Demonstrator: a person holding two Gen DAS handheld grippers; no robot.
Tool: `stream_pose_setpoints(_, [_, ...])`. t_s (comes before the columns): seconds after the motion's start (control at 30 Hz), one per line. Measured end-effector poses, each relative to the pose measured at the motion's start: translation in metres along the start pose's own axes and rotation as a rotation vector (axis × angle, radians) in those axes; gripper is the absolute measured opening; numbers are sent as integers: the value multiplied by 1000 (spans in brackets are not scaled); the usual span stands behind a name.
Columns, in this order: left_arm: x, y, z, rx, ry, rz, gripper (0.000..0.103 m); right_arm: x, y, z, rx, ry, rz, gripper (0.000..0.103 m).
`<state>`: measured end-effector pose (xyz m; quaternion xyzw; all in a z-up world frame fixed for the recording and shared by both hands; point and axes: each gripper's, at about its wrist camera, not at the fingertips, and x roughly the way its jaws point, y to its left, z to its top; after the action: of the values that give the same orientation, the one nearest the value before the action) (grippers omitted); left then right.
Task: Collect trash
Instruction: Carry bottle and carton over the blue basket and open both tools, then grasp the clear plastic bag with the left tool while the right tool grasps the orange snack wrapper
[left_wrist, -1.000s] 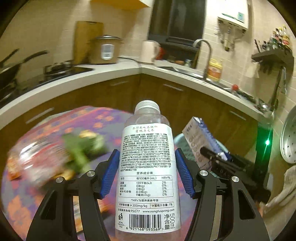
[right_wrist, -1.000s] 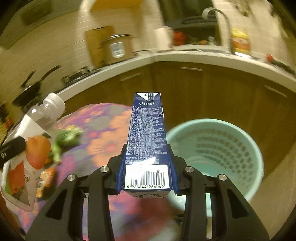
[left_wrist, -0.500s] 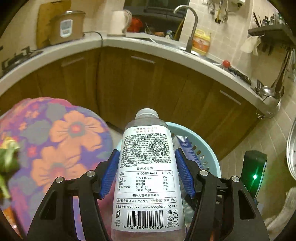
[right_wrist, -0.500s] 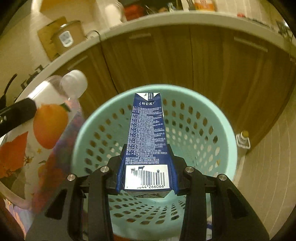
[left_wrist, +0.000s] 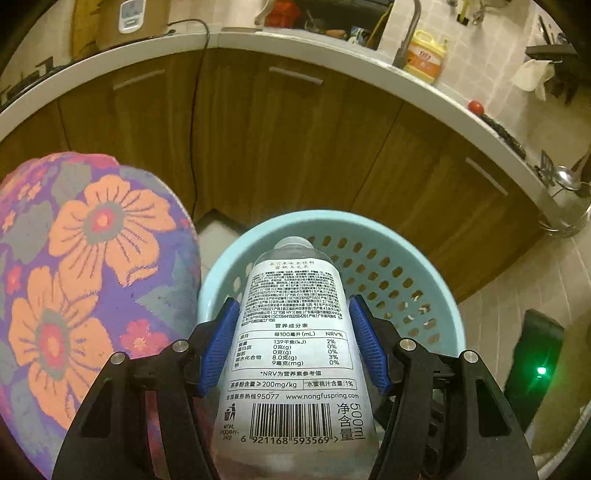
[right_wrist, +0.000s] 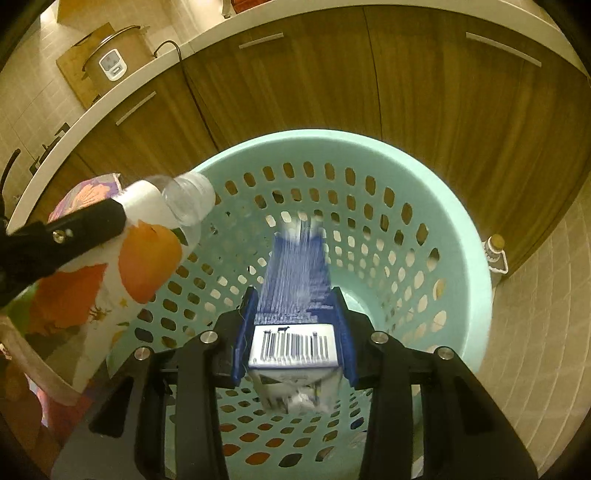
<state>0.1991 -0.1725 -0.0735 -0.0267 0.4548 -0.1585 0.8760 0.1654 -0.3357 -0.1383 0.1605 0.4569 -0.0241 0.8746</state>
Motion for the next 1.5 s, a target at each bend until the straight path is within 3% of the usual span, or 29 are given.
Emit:
stream_pose_setpoints(0.4, [14,-7,2,40,53,29,60,-12,-10,-7,13,-16,-2,37])
stream_pose_setpoints(0.8, [-4,-4,2,32,-5,10,64,-36,-15,-7,22,-63,-7,37])
stream_pose_setpoints(1.0, [-40,10,-2,-8,-78,-39,64,-67,-2,-3,-1,-128,-1,37])
stream_pose_setpoints(1.13, [-83,22,-7,-22,-161,-41,70,-91,15,-2,-32,-177,20,37])
stream_pose_setpoints(1.5, [-202,87,-39,-54,-361,27,79,-132,115,-22,-207,-237,159,45])
